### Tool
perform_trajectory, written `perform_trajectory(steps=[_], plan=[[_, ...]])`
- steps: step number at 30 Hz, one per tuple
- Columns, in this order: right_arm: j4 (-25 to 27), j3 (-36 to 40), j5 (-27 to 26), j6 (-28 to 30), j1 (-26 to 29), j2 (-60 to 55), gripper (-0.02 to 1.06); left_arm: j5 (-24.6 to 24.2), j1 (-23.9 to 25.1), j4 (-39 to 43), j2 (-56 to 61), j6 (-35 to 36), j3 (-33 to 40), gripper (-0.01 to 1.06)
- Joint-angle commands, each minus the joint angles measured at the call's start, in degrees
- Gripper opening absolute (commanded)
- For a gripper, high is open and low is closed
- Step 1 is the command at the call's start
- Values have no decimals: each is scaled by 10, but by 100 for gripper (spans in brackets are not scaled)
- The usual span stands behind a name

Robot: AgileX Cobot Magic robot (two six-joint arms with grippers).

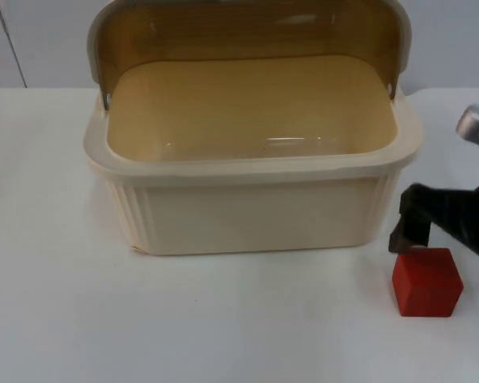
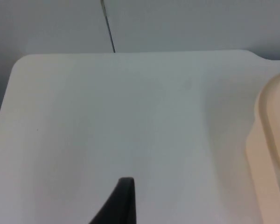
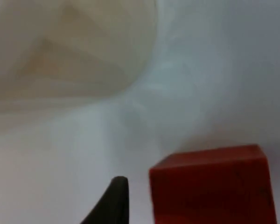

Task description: Open the box lid with the left hand, place the block into the box with the right hand, then close the box lid with the left hand.

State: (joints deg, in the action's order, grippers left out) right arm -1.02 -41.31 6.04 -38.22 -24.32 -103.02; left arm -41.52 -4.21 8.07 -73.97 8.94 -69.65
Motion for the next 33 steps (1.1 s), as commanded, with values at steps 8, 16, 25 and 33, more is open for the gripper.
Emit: perform_trajectory(steps=[8, 16, 25, 33], plan=[[-2, 4, -33, -12, -3, -41, 98, 1, 2, 17, 2, 3, 2, 102], [-2, 4, -43, -14, -3, -53, 98, 1, 2, 17, 2, 3, 2, 102], [-2, 4, -23, -12, -3, -58, 9, -1, 2, 15, 2, 3, 2, 102], [-7, 4, 7, -12, -3, -22, 1, -1, 2, 15, 2, 3, 2, 102]])
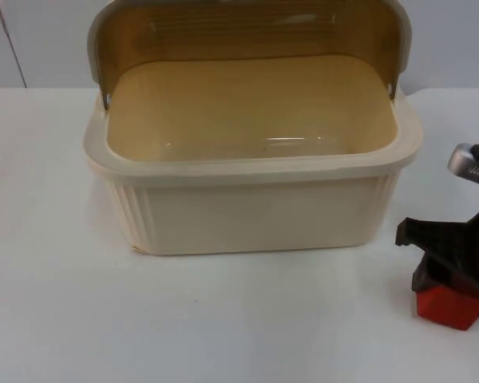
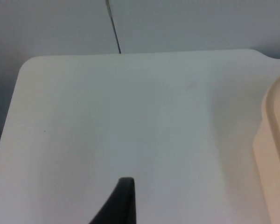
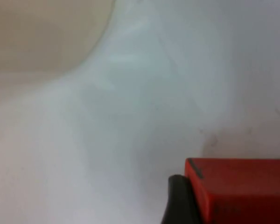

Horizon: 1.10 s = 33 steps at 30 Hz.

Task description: Open the box lid with the left hand, place the block into the box with the right hand, then close the box lid with the left hand.

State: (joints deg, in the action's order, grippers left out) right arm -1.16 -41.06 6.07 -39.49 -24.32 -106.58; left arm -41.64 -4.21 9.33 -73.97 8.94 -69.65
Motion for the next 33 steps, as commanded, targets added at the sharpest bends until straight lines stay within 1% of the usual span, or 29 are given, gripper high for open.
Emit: perform_trajectory(steps=[1, 5, 7, 10, 11, 12, 16, 17, 22, 23, 26, 28, 29, 31, 33], plan=[[-13, 1, 10, 1, -3, 28, 1, 0, 2, 3, 2, 3, 2, 102], [-38, 1, 47, 1, -3, 97, 1, 0, 2, 3, 2, 3, 2, 102], [-41, 1, 53, 1, -3, 103, 1, 0, 2, 3, 2, 3, 2, 102], [-73, 1, 95, 1, -3, 165, 1, 0, 2, 3, 2, 3, 2, 102], [-89, 1, 120, -2, -3, 196, 1, 0, 2, 3, 2, 3, 2, 102], [-89, 1, 120, -2, -3, 196, 1, 0, 2, 3, 2, 3, 2, 102], [-120, 1, 174, 0, -3, 298, 1, 0, 2, 3, 2, 3, 2, 102], [-120, 1, 174, 0, -3, 298, 1, 0, 2, 3, 2, 3, 2, 102], [-142, 1, 251, 0, -3, 423, 1, 0, 2, 3, 2, 3, 2, 102], [-142, 1, 251, 0, -3, 423, 1, 0, 2, 3, 2, 3, 2, 102], [-169, 1, 315, 3, -3, 488, 1, 0, 2, 2, 2, 3, 2, 102], [-190, 1, 356, 19, -3, 527, 1, 0, 2, 1, 2, 3, 2, 102], [-190, 1, 356, 19, -3, 527, 1, 0, 2, 1, 2, 3, 2, 102], [-210, 1, 397, 18, -3, 566, 1, 0, 2, 1, 2, 3, 2, 102], [-207, 1, 410, 26, -3, 583, 1, 0, 2, 1, 2, 3, 2, 102]])
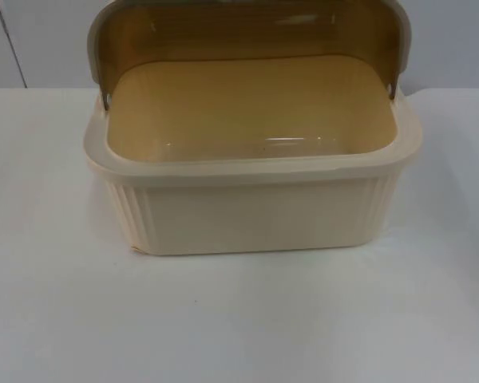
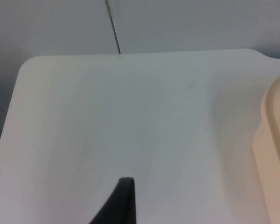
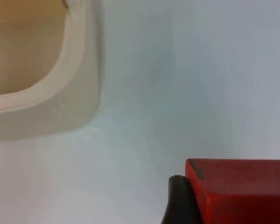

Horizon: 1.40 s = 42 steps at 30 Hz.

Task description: Open the box lid with the left hand, place the block into the box with the right hand, then close the box lid with the left hand.

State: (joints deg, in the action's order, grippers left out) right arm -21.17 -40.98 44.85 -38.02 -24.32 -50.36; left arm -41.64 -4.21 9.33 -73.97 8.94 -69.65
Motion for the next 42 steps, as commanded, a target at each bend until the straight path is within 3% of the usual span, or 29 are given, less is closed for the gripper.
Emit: perform_trajectory(steps=[1, 6, 12, 13, 15, 17, 24, 29, 32, 38, 42], plan=[[-7, 1, 22, 11, -3, 21, 1, 0, 2, 1, 2, 3, 2, 102], [44, 1, 22, 57, -3, 19, 1, 0, 2, -5, 2, 3, 2, 102], [109, -6, -85, 194, -3, 16, 1, -1, 2, -5, 2, 3, 2, 102], [109, -6, -85, 194, -3, 16, 1, -1, 2, -5, 2, 3, 2, 102], [170, -22, -101, 312, -3, 9, 0, -2, 2, -4, 2, 3, 2, 102], [212, -51, -104, 376, -3, -9, 0, -5, 2, -3, 2, 3, 2, 102], [220, -129, -117, 407, -3, -99, 0, -10, 2, -3, 2, 3, 2, 102], [212, -193, -138, 440, -32, -171, 0, -15, 2, -3, 2, 3, 2, 102], [205, -207, -191, 454, -78, -224, 0, -15, 2, -3, 2, 3, 2, 102], [199, -204, -272, 437, -97, -287, 0, -16, 2, 1, 2, 3, 2, 102], [193, -185, -377, 436, -97, -356, 0, -17, 2, 5, 2, 3, 2, 102]])
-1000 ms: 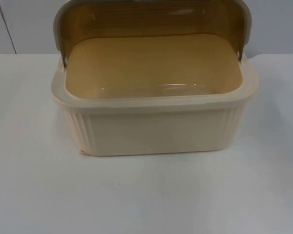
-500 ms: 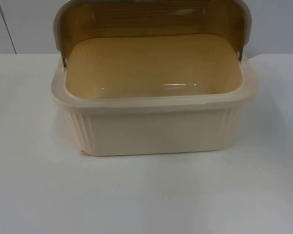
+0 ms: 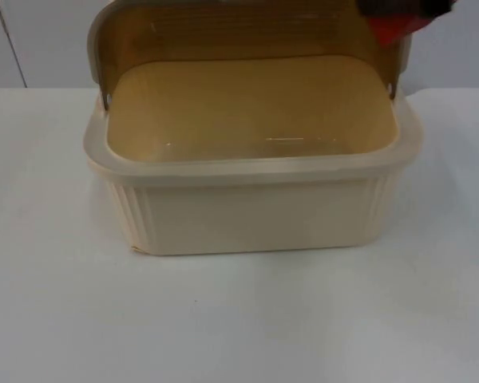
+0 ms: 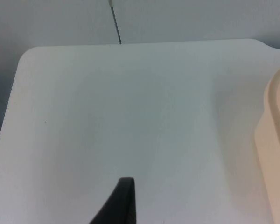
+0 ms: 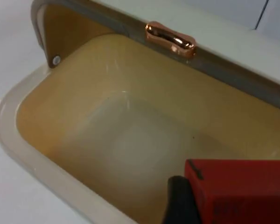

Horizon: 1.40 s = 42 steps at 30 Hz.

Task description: Open the box lid with the left hand, place the block into the box with the right hand, then close the box lid with the left hand.

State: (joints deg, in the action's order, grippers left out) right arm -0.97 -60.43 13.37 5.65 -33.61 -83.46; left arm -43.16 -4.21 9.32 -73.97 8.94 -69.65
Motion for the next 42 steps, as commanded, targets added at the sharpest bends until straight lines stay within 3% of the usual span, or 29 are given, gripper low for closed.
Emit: perform_trajectory(steps=[1, 2, 6, 15, 17, 20, 21, 24, 32, 42], plan=[[-14, 13, -77, 0, -4, -31, 0, -2, 2, 5, 2, 3, 2, 102], [-14, 13, -77, 0, -4, -31, 0, -2, 2, 5, 2, 3, 2, 102], [-34, 37, -183, 0, -4, -79, 0, -2, 2, 7, 2, 3, 2, 102], [-20, 43, -288, 19, -4, -168, 0, -9, 2, 10, 2, 3, 2, 102], [23, 43, -305, 31, -4, -190, 0, -12, 2, 12, 2, 3, 2, 102], [115, 43, -339, 99, -4, -224, 0, -13, 2, 16, 2, 3, 2, 102], [115, 43, -339, 99, -4, -224, 0, -13, 2, 16, 2, 3, 2, 102], [178, 43, -363, 124, -4, -240, 0, -13, 2, 16, 2, 3, 2, 102], [180, 43, -383, 132, -12, -264, 0, -15, 2, 13, 2, 3, 2, 102], [193, 43, -406, 132, -31, -266, 14, -18, 2, 9, 2, 3, 2, 102]])
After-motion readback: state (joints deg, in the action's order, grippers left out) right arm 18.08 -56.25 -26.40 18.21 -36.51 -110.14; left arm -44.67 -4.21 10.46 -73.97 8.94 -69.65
